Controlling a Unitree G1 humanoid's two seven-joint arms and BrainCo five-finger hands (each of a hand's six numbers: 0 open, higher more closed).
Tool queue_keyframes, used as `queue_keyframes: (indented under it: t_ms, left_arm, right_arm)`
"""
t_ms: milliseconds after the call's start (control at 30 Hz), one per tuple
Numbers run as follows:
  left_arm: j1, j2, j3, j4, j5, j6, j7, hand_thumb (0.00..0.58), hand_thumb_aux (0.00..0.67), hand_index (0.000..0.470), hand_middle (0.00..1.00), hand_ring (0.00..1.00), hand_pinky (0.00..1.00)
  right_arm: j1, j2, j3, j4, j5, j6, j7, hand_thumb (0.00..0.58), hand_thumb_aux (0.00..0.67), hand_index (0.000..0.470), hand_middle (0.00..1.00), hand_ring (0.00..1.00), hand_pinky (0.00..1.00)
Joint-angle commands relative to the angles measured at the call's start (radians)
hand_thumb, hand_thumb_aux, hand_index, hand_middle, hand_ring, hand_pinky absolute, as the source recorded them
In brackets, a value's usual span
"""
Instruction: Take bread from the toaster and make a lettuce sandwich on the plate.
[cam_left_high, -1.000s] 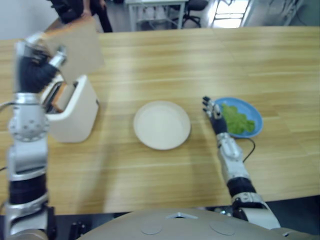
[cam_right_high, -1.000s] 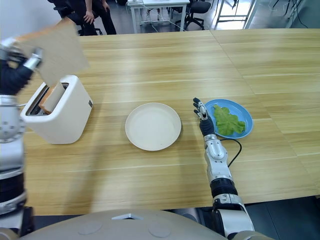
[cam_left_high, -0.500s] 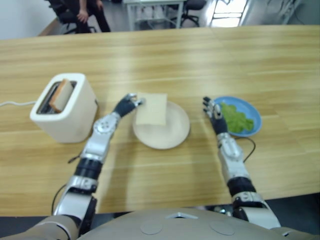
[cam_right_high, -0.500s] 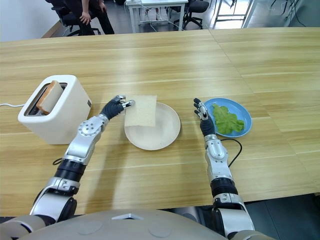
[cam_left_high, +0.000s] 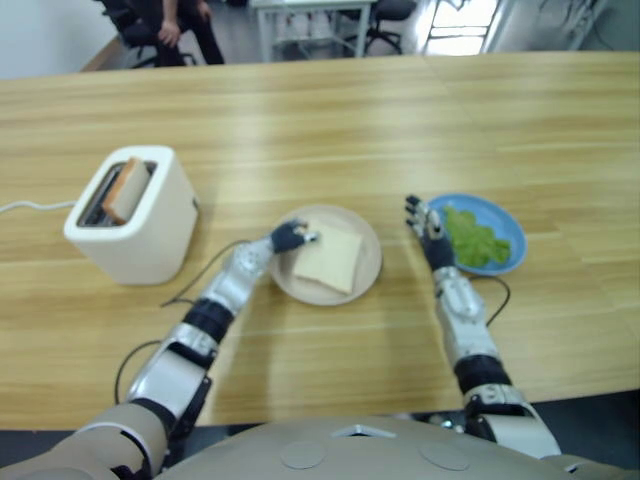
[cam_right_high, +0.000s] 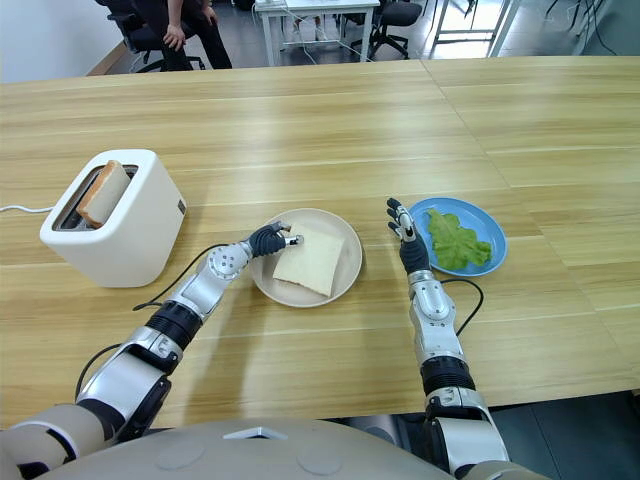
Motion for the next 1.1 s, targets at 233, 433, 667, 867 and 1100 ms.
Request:
queue_keyframes:
  t_ms: [233,433,667,867,1100]
  left_arm:
    - [0.081,0.186,0.049,-0.565,0.356,0.085,0.228,0.0,0.0,0.0,0.0,0.0,0.0]
    - [0.161,0.176,0.142,-0.915,0.382,0.041,0.285,0.0,0.0,0.0,0.0,0.0,0.0]
    - [0.246,0.099,0.24,-0.809,0.121,-0.062,0.272,0.0,0.0,0.0,0.0,0.0,0.0]
    - [0.274,0.059,0.29,-0.534,0.002,-0.185,0.309,0.0,0.0,0.0,0.0,0.0,0.0]
    - [0.291,0.051,0.287,-0.434,0.019,-0.259,0.358,0.0,0.0,0.0,0.0,0.0,0.0]
  right_arm:
    - [0.008,0.002,-0.001,-0.017,0.009,0.015,0.004,0.0,0.0,0.0,0.0,0.0,0.0]
    - [0.012,-0.006,0.02,-0.064,-0.035,-0.011,-0.014,0.0,0.0,0.0,0.0,0.0,0.0]
    - [0.016,-0.251,0.067,-0.35,-0.603,0.001,-0.291,0.0,0.0,0.0,0.0,0.0,0.0]
    - [-0.08,-0.606,0.19,-0.234,-1.113,0.303,-0.449,0.0,0.0,0.0,0.0,0.0,0.0]
    - [-0.303,-0.686,0.436,0.33,-1.222,0.317,-0.544,0.0,0.0,0.0,0.0,0.0,0.0]
